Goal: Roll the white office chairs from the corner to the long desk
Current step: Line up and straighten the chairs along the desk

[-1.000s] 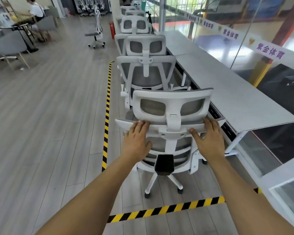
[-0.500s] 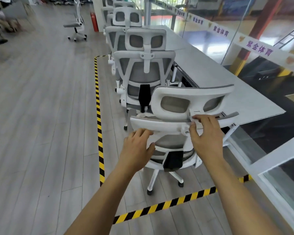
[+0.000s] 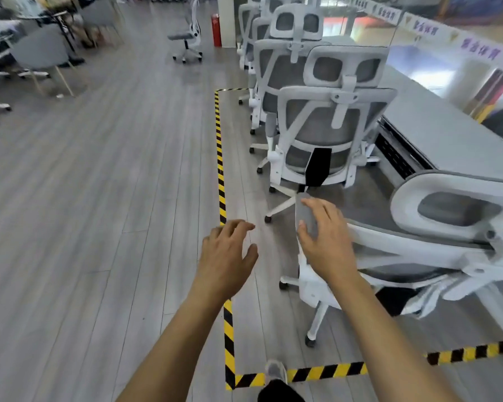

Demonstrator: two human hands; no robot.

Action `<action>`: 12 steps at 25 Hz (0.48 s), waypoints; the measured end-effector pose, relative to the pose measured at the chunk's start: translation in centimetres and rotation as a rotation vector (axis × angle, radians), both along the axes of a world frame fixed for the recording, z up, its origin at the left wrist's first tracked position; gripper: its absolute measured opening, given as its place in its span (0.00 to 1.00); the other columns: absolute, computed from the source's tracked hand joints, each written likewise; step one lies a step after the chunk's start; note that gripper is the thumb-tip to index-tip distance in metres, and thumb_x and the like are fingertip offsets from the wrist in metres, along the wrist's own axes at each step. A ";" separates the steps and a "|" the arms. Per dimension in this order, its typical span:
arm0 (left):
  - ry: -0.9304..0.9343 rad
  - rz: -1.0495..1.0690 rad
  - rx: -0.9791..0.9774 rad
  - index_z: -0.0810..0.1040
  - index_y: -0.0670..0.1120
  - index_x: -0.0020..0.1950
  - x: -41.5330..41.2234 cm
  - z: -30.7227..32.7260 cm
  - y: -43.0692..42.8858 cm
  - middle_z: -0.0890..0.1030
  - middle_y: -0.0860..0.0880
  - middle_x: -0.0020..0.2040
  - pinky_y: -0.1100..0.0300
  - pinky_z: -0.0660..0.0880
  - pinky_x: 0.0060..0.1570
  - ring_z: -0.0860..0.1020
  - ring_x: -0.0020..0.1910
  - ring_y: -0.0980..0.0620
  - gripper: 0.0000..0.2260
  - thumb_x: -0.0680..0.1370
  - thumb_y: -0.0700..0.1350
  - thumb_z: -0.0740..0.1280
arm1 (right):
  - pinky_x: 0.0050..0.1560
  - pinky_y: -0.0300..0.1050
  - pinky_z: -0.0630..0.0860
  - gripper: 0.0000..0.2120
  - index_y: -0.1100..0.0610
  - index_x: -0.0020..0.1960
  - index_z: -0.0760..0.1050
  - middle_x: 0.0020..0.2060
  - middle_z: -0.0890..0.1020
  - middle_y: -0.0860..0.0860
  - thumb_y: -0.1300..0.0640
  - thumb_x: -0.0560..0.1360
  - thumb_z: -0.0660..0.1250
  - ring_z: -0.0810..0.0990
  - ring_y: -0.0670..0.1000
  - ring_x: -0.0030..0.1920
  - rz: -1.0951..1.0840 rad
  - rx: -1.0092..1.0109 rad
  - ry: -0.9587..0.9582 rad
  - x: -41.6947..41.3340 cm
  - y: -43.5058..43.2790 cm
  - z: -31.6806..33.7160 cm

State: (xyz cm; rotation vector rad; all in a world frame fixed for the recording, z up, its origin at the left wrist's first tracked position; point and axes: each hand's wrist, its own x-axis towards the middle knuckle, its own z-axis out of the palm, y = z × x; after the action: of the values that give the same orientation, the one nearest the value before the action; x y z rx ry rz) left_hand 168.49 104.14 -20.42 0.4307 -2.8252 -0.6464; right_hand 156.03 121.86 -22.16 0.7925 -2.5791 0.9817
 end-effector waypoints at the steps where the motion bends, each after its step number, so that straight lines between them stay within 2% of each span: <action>1: -0.002 0.023 0.006 0.69 0.55 0.70 -0.6 -0.1 -1.8 0.70 0.55 0.70 0.51 0.67 0.68 0.68 0.69 0.49 0.17 0.82 0.52 0.61 | 0.70 0.51 0.68 0.21 0.51 0.71 0.71 0.67 0.74 0.49 0.54 0.79 0.64 0.71 0.51 0.67 0.018 0.012 -0.013 -0.8 -2.1 -0.2; 5: -0.004 0.081 -0.023 0.69 0.55 0.70 -5.5 -0.2 -10.4 0.70 0.54 0.69 0.51 0.67 0.66 0.68 0.68 0.49 0.17 0.81 0.53 0.61 | 0.70 0.49 0.66 0.21 0.49 0.72 0.70 0.68 0.74 0.47 0.54 0.79 0.65 0.71 0.50 0.68 0.076 0.015 -0.078 -6.0 -11.5 -1.3; 12: -0.043 0.102 -0.086 0.68 0.56 0.71 -18.4 2.1 -26.1 0.70 0.57 0.72 0.51 0.65 0.69 0.66 0.71 0.50 0.17 0.82 0.52 0.60 | 0.68 0.52 0.70 0.20 0.50 0.71 0.71 0.64 0.76 0.47 0.54 0.79 0.64 0.73 0.49 0.65 0.163 -0.046 -0.113 -19.5 -28.6 -1.8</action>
State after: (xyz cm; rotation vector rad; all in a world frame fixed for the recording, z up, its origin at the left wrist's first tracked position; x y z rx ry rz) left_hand 150.08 78.08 -18.28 0.5750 -2.8364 -0.4996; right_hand 136.50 93.23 -23.96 0.9733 -2.6083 1.1607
